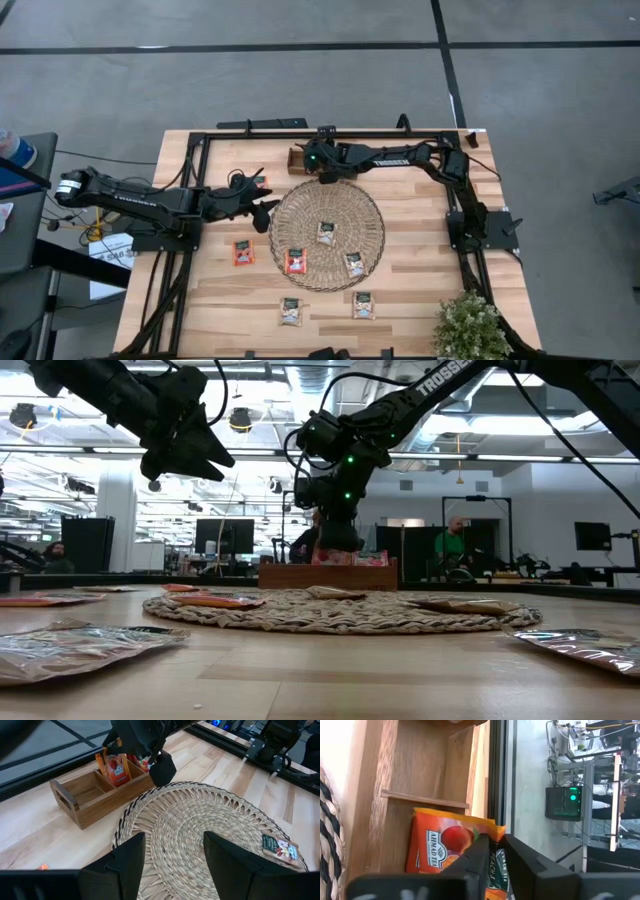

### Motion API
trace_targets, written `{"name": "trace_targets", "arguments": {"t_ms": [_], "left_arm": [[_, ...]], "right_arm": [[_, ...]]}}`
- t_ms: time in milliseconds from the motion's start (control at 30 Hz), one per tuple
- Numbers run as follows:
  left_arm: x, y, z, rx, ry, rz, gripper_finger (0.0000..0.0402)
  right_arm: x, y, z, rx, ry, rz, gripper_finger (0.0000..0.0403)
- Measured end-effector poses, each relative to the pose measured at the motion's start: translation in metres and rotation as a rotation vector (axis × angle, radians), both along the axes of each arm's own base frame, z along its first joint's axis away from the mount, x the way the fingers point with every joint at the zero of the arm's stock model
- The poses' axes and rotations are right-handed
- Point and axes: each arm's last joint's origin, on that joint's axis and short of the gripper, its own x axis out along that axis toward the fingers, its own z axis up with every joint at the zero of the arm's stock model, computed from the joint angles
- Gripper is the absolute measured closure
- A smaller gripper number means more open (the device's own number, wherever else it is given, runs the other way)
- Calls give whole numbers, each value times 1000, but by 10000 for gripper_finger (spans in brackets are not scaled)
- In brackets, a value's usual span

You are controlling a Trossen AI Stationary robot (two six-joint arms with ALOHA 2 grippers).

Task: Pick & Place Tea
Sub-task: Put the orange tea bag into the middle section of the wooden organizer

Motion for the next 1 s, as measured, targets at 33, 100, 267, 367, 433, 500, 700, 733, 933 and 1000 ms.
{"name": "trace_targets", "arguments": {"t_ms": [33,100,267,367,433,500,700,733,933,1000], "left_arm": [[0,0,0,0,0,-1,208],[0,0,0,0,0,-1,208],[0,0,0,0,0,-2,208],[0,0,0,0,1,-2,208],[0,0,0,0,1,-2,208],[0,0,0,0,1,-3,208],[0,0,0,0,1,-3,208],[0,0,0,0,1,-3,208],[0,0,0,0,2,-2,208],[0,0,-1,0,9,-2,208]], "right_arm": [[0,0,0,0,0,-1,337],[0,-1,0,0,1,-3,325],[-1,-2,0,-3,4,-9,310],[-2,-3,1,-29,12,-31,310],[-3,-4,2,-70,25,-62,310],[-4,-5,5,-122,41,-102,310],[-17,1,21,-193,117,-184,310],[-20,4,24,-181,116,-192,310],[-52,19,56,-7,61,-311,310],[-66,24,68,97,34,-360,310]]}}
